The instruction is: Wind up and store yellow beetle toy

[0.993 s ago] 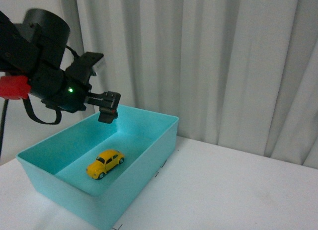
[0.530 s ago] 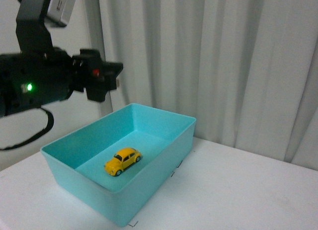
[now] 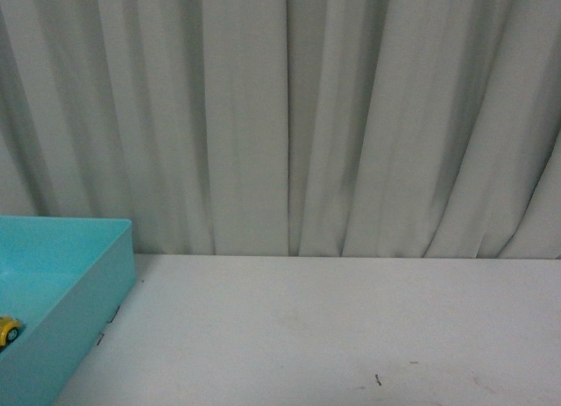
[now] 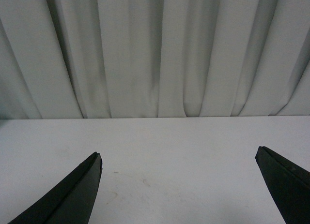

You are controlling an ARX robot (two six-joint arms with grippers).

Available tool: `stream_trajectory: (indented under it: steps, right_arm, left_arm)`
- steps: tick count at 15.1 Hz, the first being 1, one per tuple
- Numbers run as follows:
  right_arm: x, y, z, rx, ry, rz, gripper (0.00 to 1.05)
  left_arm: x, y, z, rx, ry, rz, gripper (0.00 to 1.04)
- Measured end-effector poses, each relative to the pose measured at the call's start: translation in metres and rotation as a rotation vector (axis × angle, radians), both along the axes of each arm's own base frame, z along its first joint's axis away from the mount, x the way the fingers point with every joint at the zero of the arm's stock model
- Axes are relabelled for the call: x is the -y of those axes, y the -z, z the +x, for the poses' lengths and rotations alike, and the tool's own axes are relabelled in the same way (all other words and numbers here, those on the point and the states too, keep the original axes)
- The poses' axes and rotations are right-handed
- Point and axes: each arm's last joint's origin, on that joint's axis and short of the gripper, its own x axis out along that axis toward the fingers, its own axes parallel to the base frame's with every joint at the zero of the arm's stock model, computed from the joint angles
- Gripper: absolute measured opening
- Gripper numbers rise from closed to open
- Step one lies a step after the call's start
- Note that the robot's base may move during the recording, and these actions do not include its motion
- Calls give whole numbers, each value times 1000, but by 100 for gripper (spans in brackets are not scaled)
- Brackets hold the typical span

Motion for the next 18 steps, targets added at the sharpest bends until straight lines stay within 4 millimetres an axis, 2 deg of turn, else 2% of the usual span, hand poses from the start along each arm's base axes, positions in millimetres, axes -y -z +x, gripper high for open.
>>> stream_trajectory:
  steps: [6,18]
  right_arm:
    - [0,0,0,0,0,0,98]
    - [0,0,0,0,0,0,98]
  left_arm:
    - [-1,15,-22,-8,-17,0,2]
    - [-1,11,-48,18,-17,0,2]
